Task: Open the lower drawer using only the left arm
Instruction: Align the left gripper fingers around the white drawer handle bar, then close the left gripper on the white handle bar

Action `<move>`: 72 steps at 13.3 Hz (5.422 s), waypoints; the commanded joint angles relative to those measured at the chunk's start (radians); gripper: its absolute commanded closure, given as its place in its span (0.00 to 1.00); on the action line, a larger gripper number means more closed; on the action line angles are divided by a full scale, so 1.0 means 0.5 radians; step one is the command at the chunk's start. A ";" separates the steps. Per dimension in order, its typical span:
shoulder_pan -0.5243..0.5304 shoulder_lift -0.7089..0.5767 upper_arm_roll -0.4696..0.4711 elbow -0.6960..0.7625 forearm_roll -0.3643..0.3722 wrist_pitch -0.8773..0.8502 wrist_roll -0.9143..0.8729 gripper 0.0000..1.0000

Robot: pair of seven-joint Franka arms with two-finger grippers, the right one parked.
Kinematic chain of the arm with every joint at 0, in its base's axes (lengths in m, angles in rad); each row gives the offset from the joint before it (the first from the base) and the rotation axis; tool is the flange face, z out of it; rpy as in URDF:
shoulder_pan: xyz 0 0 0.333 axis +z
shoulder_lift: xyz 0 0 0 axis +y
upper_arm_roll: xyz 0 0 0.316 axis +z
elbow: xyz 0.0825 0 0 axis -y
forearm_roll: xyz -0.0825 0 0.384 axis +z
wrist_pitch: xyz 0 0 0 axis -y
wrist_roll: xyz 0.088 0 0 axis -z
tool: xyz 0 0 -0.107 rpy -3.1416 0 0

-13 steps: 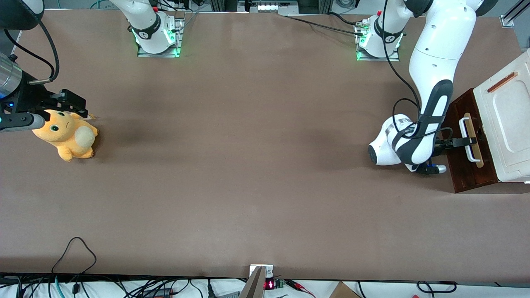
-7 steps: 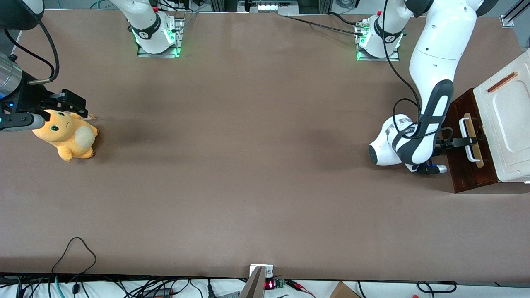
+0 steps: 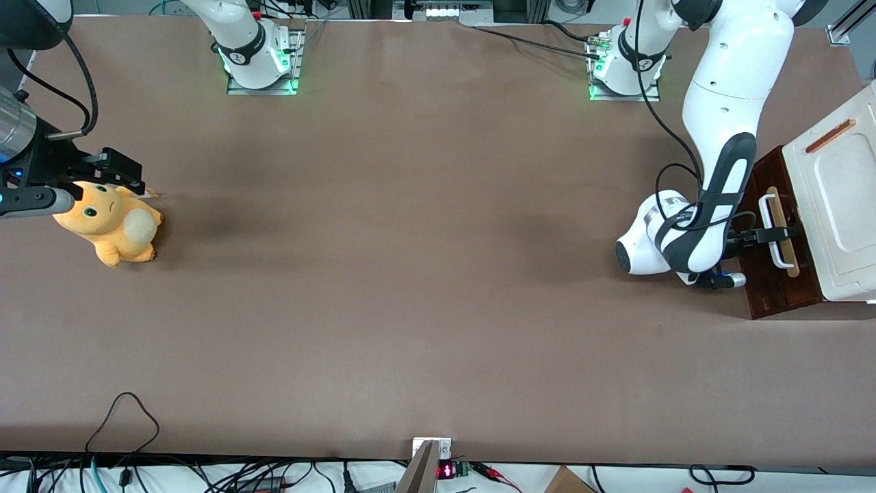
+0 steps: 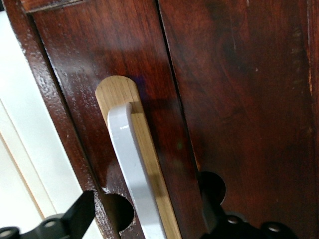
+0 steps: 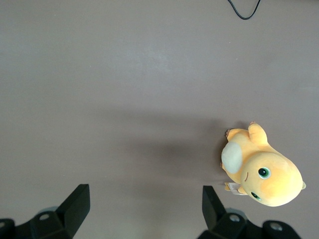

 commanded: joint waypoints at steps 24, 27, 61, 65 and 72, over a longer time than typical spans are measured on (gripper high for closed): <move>-0.001 -0.002 -0.011 -0.032 0.015 -0.019 -0.076 0.62; 0.002 0.022 -0.011 -0.032 0.015 -0.050 -0.095 0.65; -0.023 0.016 -0.011 -0.007 -0.025 -0.096 -0.153 0.79; -0.023 0.019 -0.011 -0.007 -0.025 -0.102 -0.162 0.79; -0.001 0.019 -0.011 -0.007 -0.025 -0.099 -0.153 0.56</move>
